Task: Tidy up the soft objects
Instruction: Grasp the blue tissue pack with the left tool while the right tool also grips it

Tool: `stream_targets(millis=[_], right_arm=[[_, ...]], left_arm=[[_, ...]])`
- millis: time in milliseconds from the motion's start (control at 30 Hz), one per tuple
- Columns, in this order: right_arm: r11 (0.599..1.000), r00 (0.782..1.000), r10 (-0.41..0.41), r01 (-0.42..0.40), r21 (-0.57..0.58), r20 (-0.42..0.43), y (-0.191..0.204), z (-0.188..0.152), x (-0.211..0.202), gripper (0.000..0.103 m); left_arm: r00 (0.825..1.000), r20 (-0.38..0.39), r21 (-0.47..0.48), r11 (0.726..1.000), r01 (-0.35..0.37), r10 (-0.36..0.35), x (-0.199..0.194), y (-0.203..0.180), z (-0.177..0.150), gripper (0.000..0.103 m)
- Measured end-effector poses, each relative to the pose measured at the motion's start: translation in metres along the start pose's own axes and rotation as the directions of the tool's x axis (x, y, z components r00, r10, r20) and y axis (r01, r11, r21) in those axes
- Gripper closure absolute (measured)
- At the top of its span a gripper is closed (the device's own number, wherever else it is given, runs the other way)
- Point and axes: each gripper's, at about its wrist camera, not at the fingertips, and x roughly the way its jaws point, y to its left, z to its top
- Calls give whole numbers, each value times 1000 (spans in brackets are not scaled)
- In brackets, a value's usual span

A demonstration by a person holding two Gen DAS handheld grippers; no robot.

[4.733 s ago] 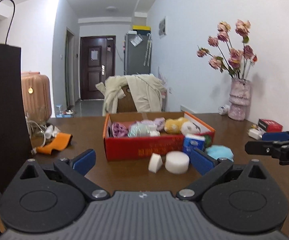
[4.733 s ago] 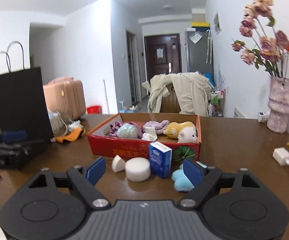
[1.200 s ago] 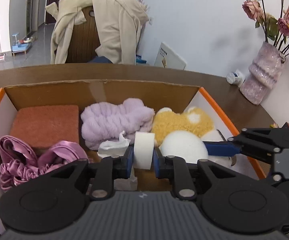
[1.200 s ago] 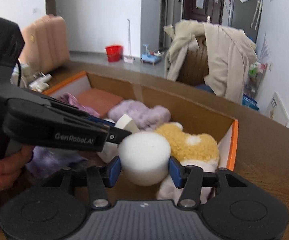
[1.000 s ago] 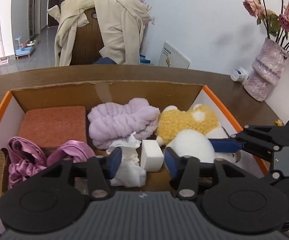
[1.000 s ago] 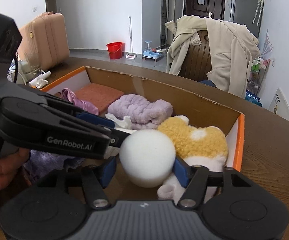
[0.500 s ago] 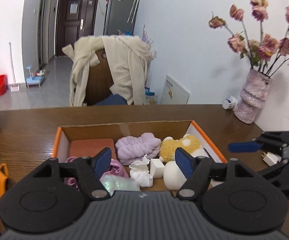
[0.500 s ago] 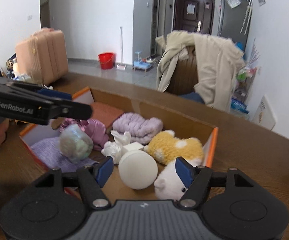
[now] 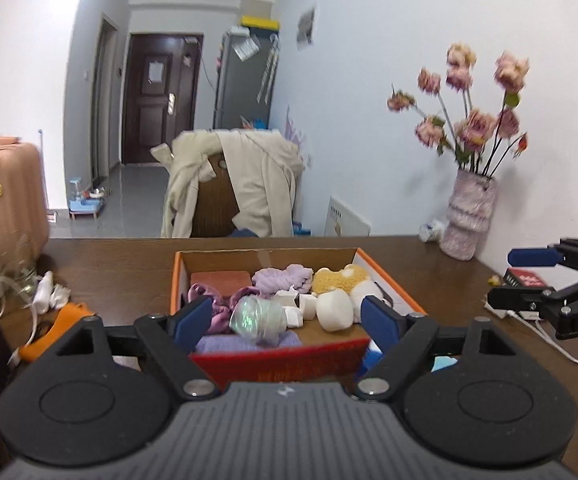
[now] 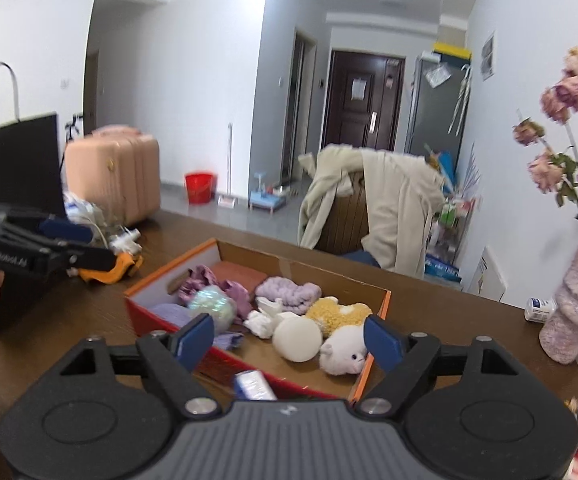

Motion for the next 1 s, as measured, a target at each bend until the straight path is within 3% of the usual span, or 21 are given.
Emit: stream_targets(millis=[167, 367, 500, 633, 800, 1000], right_arm=[[1000, 995, -14, 13, 8, 94, 34, -38, -41, 17], [998, 990, -56, 54, 20, 127, 67, -100, -61, 17], [998, 997, -43, 39, 58, 69, 79, -126, -59, 17], [997, 996, -83, 83, 5, 40, 86, -134, -58, 17], [997, 996, -77, 77, 11, 45, 83, -137, -50, 17], [988, 991, -133, 132, -83, -13, 77, -124, 9, 19]], left_arm=[[995, 95, -12, 1000, -15, 16, -47, -1, -44, 10], [996, 65, -17, 998, -63, 64, -67, -11, -103, 10], [998, 30, -21, 998, -58, 59, -64, -12, -112, 10], [998, 31, -27, 998, -50, 51, -59, -14, -111, 10], [999, -6, -36, 999, -40, 40, -41, -16, -115, 10], [998, -65, -44, 999, -22, 19, 3, -21, -114, 10]])
